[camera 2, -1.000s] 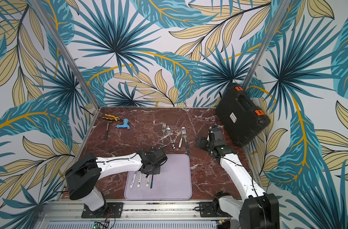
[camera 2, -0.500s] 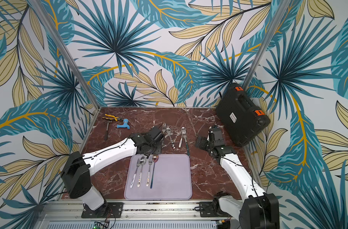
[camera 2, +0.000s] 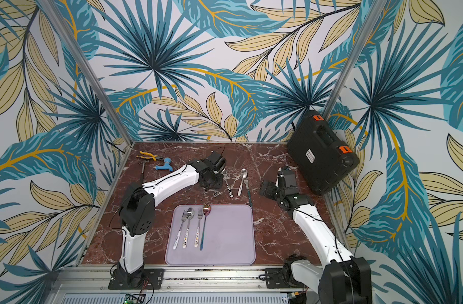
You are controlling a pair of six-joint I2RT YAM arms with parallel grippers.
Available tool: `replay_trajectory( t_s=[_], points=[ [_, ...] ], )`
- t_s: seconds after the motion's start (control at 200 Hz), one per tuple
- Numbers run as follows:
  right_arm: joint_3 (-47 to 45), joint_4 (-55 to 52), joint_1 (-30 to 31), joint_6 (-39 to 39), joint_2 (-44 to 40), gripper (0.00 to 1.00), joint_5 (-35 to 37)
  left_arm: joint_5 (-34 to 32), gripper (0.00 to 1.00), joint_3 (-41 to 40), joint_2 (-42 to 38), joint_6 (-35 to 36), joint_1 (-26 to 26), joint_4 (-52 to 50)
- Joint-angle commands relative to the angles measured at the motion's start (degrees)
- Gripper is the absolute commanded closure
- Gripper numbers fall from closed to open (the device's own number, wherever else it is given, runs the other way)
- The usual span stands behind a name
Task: Set the spoon and fork side by side
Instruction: Pick up the fork at the center of the board.
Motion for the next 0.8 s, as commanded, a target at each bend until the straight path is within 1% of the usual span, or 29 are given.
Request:
replay_trajectory(
  t_s=[0.0, 0.1, 0.27, 0.401, 0.576, 0.791],
  points=[
    [-0.95, 0.76, 0.07, -0.9, 0.12, 0.01, 0.78, 4.67, 0.7, 5.24, 2.44, -0.48, 1.37, 0.35],
    [-0.88, 0.59, 0.06, -0.9, 0.47, 0.0, 0.93, 6.93, 0.7, 8.05, 5.84, -1.41, 1.93, -0.11],
    [-0.83, 0.49, 0.06, -0.9, 0.56, 0.01, 1.13, 7.7, 0.69, 10.6, 9.35, -2.18, 2.55, 0.71],
    [-0.67, 0.3, 0.06, -1.01, 0.91, 0.01, 0.98, 5.14, 0.67, 13.19, 11.58, -1.2, 2.9, -1.32],
    [-0.61, 0.5, 0.05, -0.9, 1.12, 0.0, 0.8, 1.92, 0.63, 13.72, 12.4, 0.9, 3.9, -2.04],
    [0.07, 0.05, 0.05, -0.92, 2.11, 0.01, 0.44, 2.32, 0.61, 18.32, 16.37, 3.04, 5.09, -4.38]
  ],
)
